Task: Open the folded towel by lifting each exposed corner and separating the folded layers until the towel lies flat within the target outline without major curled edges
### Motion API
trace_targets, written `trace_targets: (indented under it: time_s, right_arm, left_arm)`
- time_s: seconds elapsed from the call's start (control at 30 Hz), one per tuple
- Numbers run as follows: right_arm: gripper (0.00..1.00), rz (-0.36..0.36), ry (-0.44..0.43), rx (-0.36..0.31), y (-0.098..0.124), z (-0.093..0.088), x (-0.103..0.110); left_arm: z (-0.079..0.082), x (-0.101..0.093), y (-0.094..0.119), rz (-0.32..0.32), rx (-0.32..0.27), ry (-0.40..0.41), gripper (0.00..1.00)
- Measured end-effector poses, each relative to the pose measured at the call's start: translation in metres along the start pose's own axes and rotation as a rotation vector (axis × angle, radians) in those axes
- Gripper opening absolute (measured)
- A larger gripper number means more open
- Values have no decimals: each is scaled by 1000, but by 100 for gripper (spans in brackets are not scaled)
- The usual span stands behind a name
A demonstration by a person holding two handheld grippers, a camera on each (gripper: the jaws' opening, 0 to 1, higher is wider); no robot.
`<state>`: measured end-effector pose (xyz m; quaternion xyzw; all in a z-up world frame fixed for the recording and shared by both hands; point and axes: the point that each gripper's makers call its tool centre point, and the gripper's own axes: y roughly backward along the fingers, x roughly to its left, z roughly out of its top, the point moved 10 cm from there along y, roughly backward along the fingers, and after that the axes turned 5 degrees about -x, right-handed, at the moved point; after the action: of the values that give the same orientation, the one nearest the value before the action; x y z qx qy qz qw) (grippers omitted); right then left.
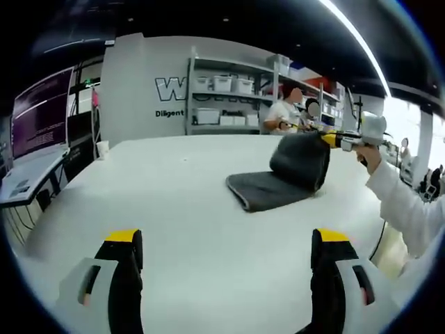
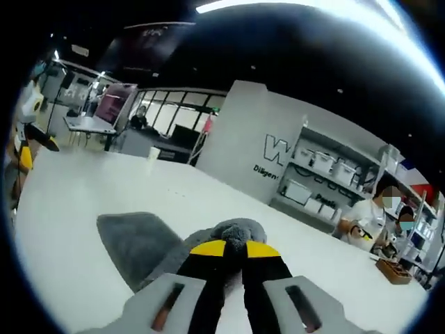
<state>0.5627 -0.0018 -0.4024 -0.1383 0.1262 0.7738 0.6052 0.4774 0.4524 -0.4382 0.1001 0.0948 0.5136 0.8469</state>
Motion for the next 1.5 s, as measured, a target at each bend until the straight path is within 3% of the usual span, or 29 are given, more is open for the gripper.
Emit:
trace_targets:
  time_s: [0.17,0.5,0.83,1.2,1.5]
  right_arm:
    - [2,-60,-54,39,14,-23,-13]
    - [3,-164,-184,187,41,-77,-31]
    - [3,-178,-229,289,48,-113,-42]
    - [6,-180,-245,327,54,-127,-43]
    - [28,-277,-258,302,75,-109,-52]
  left_arm:
    - [0,-2,-1,-7,5,-1,100]
    - [-1,0,0,-2,8,2,100]
    - [-1,0,1,0,12,4,100]
    - [-2,-1,-1,-4,19,3,100]
    - [-3,0,-4,-6,27,4,100]
